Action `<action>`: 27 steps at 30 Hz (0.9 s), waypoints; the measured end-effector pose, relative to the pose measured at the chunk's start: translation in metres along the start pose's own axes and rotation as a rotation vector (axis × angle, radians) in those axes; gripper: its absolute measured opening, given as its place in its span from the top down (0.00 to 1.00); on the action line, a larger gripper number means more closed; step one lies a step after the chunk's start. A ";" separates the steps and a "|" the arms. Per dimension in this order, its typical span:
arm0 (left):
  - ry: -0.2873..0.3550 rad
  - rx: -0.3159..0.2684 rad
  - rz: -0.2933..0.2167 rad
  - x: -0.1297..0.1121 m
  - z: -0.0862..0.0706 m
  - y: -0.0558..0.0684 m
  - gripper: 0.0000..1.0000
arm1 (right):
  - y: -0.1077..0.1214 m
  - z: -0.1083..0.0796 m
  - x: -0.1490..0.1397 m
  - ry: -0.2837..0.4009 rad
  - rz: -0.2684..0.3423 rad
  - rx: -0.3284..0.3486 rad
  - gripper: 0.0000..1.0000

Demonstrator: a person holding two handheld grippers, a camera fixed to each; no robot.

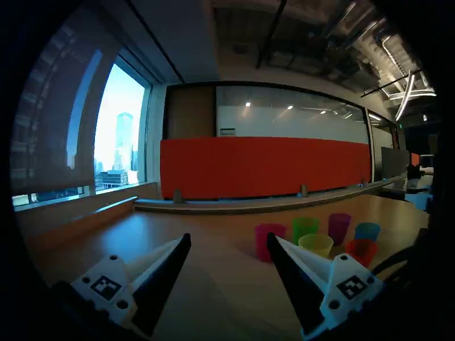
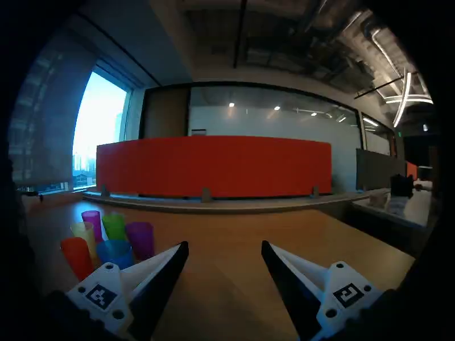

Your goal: Pour water

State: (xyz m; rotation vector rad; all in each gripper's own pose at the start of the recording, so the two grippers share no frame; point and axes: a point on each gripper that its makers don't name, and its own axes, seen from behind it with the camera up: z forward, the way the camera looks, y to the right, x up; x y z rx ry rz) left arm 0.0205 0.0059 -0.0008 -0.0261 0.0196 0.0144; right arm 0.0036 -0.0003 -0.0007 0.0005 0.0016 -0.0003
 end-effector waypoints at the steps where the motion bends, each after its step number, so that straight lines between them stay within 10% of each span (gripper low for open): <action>1: 0.002 -0.006 0.002 0.005 0.000 0.001 0.01 | 0.000 -0.001 0.005 0.002 0.000 0.001 0.01; 27: -0.010 -0.174 -0.004 0.146 0.030 0.012 0.01 | -0.003 0.013 0.165 0.017 -0.003 0.051 0.01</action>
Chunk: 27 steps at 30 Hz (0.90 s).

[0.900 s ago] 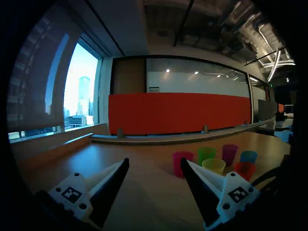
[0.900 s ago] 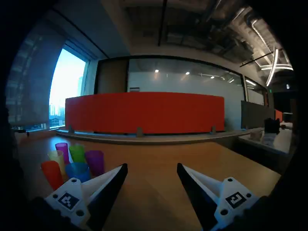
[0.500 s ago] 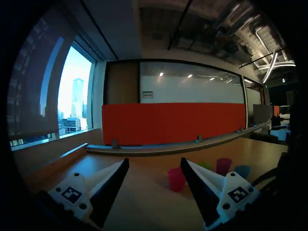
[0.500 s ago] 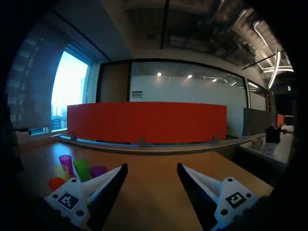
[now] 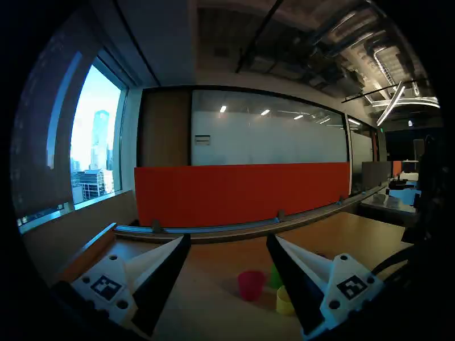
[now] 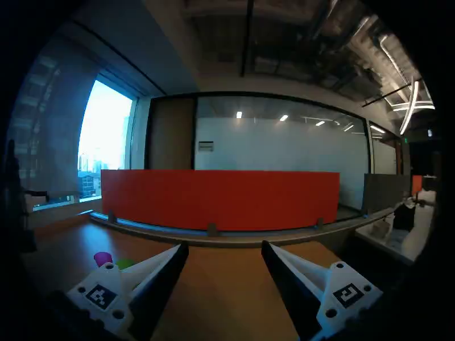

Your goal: Pour water

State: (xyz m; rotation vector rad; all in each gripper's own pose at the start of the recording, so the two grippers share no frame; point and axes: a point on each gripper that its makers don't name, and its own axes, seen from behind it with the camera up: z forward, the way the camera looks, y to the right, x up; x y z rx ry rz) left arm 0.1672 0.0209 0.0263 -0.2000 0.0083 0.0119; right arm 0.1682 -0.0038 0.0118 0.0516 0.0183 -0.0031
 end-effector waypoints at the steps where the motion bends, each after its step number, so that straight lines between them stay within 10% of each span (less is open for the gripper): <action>1: -0.005 -0.009 0.000 0.004 0.001 0.001 0.01 | 0.000 0.001 0.006 0.003 0.003 0.003 0.01; 12: 0.009 -0.119 -0.006 0.028 0.012 0.022 0.01 | -0.013 0.006 0.018 -0.006 0.031 0.077 0.01; 27: -0.004 -0.377 -0.010 0.043 0.014 0.064 0.01 | -0.071 0.002 0.022 -0.042 -0.038 0.351 0.01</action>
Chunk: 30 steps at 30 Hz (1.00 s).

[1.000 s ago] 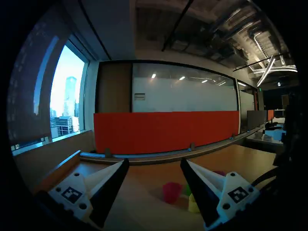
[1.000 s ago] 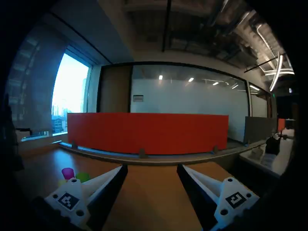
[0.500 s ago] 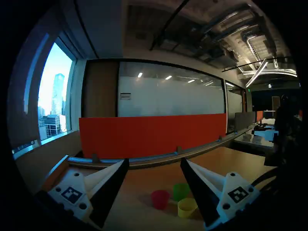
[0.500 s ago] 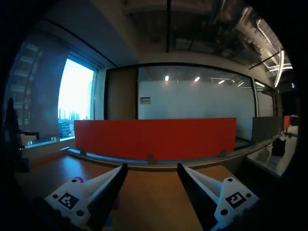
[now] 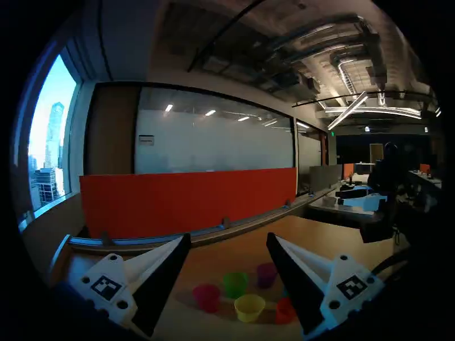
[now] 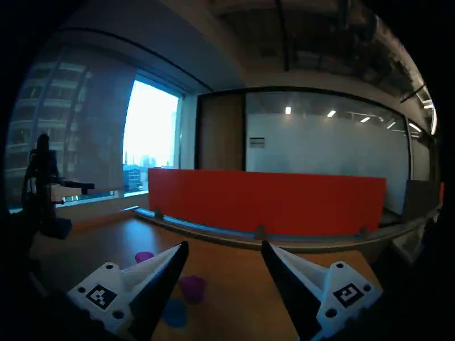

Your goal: Pour water

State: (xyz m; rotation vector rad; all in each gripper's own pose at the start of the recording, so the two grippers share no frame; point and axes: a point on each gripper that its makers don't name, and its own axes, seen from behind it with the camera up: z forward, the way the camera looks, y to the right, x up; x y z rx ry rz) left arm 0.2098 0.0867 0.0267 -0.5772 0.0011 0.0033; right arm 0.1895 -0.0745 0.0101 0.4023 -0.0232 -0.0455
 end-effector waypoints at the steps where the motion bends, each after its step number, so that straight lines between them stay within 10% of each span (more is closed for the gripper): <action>1: -0.002 -0.012 -0.002 0.001 0.001 0.002 0.01 | -0.006 0.001 0.001 -0.002 -0.014 0.021 0.01; 30: -0.139 -0.186 0.054 -0.042 0.041 0.017 0.01 | -0.049 0.017 -0.054 -0.164 -0.122 0.250 0.01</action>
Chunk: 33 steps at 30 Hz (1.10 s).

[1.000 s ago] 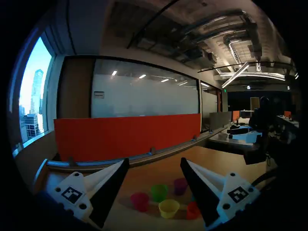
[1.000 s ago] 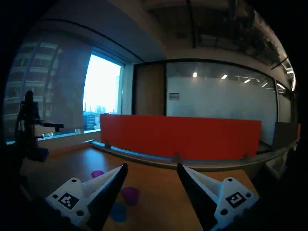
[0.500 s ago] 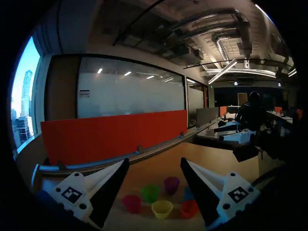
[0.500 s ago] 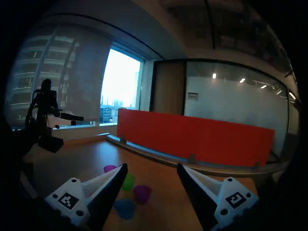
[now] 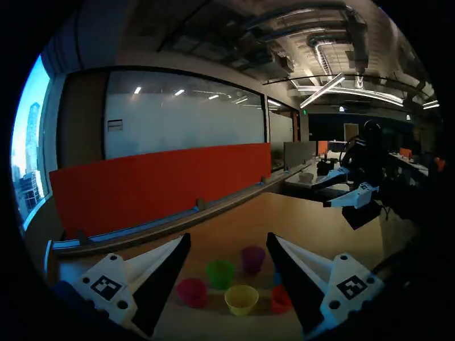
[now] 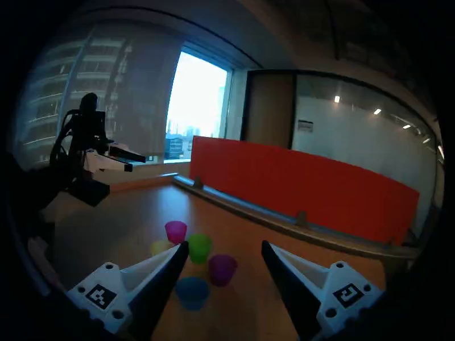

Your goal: Pour water

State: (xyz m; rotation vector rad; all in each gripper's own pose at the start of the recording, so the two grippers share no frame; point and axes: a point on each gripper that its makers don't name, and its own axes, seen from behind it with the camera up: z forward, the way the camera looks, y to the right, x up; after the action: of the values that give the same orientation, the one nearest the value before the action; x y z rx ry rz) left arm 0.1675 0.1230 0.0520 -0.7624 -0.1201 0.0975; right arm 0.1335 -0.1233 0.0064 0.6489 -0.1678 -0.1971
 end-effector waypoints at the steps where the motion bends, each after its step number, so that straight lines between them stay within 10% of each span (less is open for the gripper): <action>1: -0.008 -0.003 0.002 -0.004 0.002 0.000 0.01 | -0.001 0.001 -0.004 -0.010 -0.002 0.007 0.01; 33: -0.111 -0.021 0.000 -0.065 0.026 -0.006 0.01 | -0.032 0.038 -0.139 -0.281 -0.027 0.132 0.00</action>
State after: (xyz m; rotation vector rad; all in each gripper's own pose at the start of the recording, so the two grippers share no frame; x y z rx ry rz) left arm 0.1003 0.1280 0.0697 -0.7782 -0.2268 0.1387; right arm -0.0136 -0.1382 0.0038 0.7535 -0.4458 -0.3048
